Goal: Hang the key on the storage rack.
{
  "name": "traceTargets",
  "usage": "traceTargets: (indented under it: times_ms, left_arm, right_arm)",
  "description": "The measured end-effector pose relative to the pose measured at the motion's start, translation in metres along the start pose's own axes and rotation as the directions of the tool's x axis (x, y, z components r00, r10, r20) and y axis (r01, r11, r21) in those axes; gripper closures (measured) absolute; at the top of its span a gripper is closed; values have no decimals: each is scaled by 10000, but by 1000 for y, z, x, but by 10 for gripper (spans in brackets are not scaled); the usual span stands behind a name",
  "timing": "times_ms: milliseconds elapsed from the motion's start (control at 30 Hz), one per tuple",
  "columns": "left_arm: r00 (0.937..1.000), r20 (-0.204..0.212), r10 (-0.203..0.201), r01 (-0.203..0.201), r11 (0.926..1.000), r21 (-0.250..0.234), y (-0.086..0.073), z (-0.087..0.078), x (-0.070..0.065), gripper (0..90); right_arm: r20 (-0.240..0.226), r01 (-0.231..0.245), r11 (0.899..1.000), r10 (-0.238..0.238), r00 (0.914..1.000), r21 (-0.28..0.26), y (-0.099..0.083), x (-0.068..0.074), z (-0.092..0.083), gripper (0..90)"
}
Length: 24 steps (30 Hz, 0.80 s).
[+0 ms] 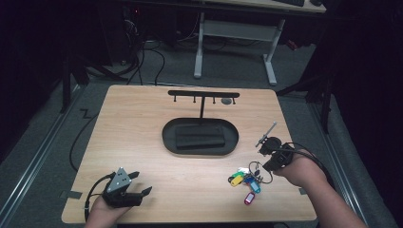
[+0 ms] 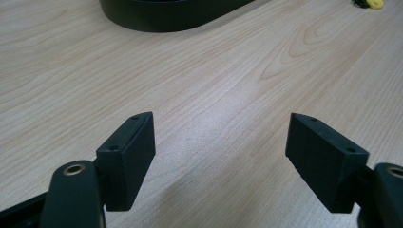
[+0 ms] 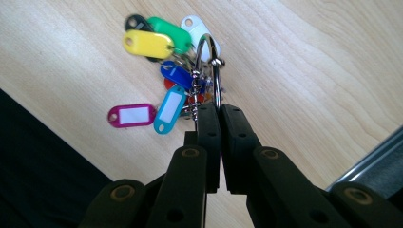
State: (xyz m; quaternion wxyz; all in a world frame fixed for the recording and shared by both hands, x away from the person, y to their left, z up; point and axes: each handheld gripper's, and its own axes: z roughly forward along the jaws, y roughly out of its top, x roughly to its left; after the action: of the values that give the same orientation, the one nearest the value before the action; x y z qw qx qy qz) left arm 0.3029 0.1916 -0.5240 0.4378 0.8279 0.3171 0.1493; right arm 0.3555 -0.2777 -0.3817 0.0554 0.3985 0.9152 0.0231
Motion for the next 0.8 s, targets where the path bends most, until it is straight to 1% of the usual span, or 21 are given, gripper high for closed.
traceTargets:
  times_ms: [300, 433, 567, 600, 633, 700, 733, 800]
  left_arm:
    - [10000, 34, 8, -8, 10000, -6, 0, 0, 0, 262]
    - [10000, 49, 3, -3, 10000, -3, 0, 0, 0, 263]
    - [10000, 53, 21, -21, 10000, 9, -1, 1, 0, 264]
    - [10000, 47, 30, -30, 10000, 2, 0, 1, 0, 264]
    - [10000, 45, 29, -29, 10000, -10, 0, 0, 0, 264]
    - [10000, 43, 15, -15, 10000, -26, -1, 0, 0, 265]
    - [10000, 58, 5, -5, 10000, -26, -1, 1, 0, 265]
    - [10000, 74, -7, 7, 10000, -16, 0, 1, 0, 266]
  right_arm:
    - [274, 87, 10000, -87, 9996, -22, 5, 0, -25, 879]
    - [255, 49, 10000, -50, 9997, 35, 7, 1, -31, 879]
    - [125, 49, 10000, -49, 9999, 5, 12, 1, -40, 879]
    - [115, 78, 10000, -77, 9999, -35, 14, 1, -42, 879]
    - [149, 208, 9998, -207, 9997, -23, 16, 1, -45, 879]
    - [178, 201, 9998, -202, 9996, 17, 19, 2, -50, 880]
    - [205, 356, 9994, -356, 9992, -4, 21, 1, -53, 879]
    - [138, 319, 9995, -318, 9994, -40, 25, 1, -59, 880]
